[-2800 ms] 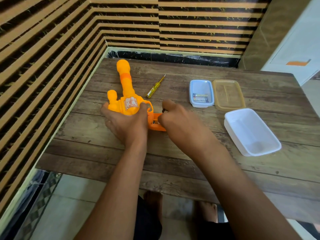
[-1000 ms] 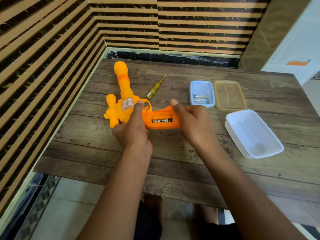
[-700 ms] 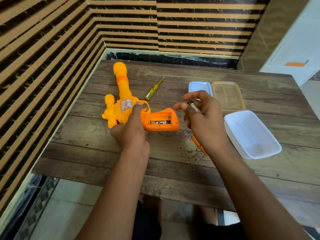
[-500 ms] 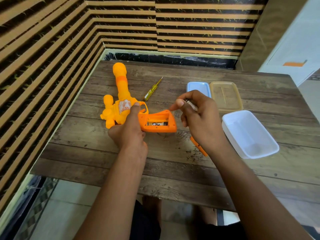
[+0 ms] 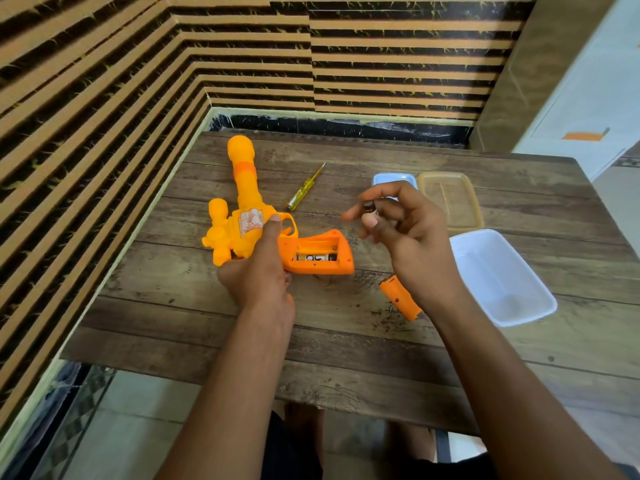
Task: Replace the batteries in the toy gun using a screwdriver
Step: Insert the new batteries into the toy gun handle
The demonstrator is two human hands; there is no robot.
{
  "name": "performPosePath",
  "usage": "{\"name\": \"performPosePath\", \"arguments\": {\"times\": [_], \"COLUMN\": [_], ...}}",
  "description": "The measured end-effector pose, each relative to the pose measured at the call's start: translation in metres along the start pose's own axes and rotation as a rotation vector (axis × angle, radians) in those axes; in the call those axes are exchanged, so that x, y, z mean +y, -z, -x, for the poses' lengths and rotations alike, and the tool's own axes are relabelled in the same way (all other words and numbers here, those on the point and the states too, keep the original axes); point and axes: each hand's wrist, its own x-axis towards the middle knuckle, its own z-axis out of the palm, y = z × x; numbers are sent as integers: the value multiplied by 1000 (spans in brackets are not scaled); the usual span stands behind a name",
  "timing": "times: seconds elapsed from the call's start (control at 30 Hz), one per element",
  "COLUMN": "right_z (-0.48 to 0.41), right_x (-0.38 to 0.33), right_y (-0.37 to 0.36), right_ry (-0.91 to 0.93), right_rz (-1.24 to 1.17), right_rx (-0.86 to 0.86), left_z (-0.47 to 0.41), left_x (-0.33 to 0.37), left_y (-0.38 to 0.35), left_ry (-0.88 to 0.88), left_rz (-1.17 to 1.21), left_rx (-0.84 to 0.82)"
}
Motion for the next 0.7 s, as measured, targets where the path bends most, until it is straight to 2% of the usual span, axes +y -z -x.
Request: {"name": "performPosePath", "arguments": {"times": [0.23,0.43,0.53,0.7], "right_z": [2,0,-2,-6], "right_x": [1,3,6,3], "right_y": [-6,-20,-21,-17], "right_ry": [63,67,122,320], "right_rz": [77,39,218,507], "right_rx": [66,120,91,-100], "left_z": [0,2,2,4], "left_x": [2,3,3,3], "left_y": [-1,-1,-1,-1], "left_ry": [24,29,28,2], "left_rz": [-7,0,-2,2], "left_rx": [3,3,3,0]}}
